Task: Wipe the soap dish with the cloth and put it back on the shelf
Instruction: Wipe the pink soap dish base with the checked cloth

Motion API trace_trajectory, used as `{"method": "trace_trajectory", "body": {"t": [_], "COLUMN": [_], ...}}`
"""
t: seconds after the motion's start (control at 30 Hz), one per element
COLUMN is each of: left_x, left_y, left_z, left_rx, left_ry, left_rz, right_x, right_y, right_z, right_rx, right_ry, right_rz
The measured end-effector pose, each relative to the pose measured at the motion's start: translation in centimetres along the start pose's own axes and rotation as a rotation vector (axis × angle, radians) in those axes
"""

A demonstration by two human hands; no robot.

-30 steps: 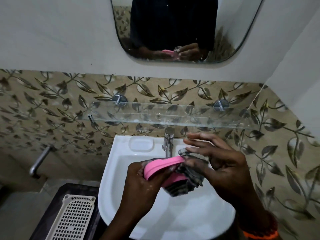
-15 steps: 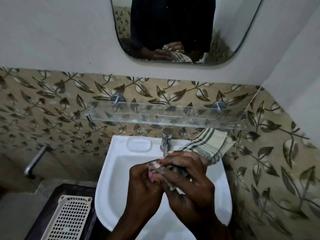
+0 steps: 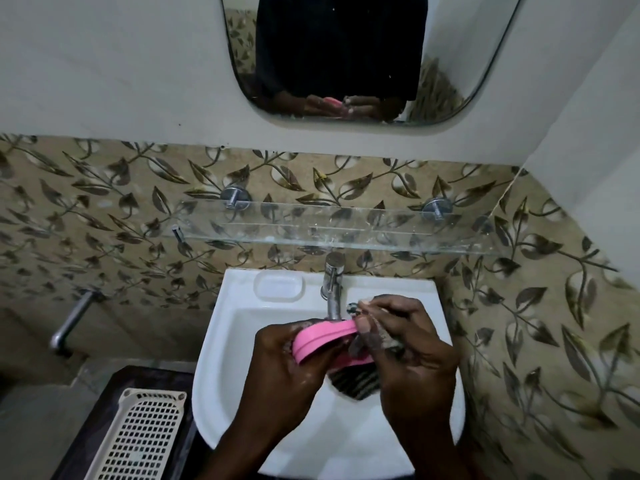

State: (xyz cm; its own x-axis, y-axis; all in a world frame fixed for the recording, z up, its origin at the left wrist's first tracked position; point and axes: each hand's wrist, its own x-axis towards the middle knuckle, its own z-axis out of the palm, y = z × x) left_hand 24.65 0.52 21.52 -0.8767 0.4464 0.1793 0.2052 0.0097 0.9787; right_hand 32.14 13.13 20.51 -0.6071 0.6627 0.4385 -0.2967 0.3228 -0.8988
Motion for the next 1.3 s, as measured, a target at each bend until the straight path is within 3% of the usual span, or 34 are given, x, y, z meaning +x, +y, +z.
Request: {"method": "trace_trajectory", "body": {"t": [0.1,0.27,0.47,0.7,0.83,1.17,1.3], "left_x": [0.0,0.4,0.7,0.9,1.1,2.5,2.8], "left_y": [-0.6,-0.4,0.5,-1.9,-2.1,-1.4,-2.1], "left_z": [-0.2,-0.7,-2.2,-2.8,-2.5,-1.5,-1.8], "left_rx": [0.069,0.125,0.078,0.032,0.081,0.121,0.125], "left_ry": [-0.075,-0.202,-0.237,-0.203,-0.245,-0.398,-0.412], "left_rz": [0.039,0.088,0.205,-0.001,-0.033,0.011,0.007], "right_x": [-0.5,-0.2,1.3,1.7,2.1,2.8,3.2], "right_y": [0.3,0.3,-0.1,0.0,-0.3,-0.3,-0.3], "right_z": [0.1,-0.2,-2.4,-2.7,-3.2,-1.7,-1.2], "right_rx": [-0.172,-0.247,0.016,0.187,0.290,0.059,0.023], "right_ry": [-0.105,-0.179,-0.344,-0.421,-0.432,-0.405,-0.454], "right_rz": [-0.237,-0.405,-0.089,0.048,0.270,-0.050,-0.067]}}
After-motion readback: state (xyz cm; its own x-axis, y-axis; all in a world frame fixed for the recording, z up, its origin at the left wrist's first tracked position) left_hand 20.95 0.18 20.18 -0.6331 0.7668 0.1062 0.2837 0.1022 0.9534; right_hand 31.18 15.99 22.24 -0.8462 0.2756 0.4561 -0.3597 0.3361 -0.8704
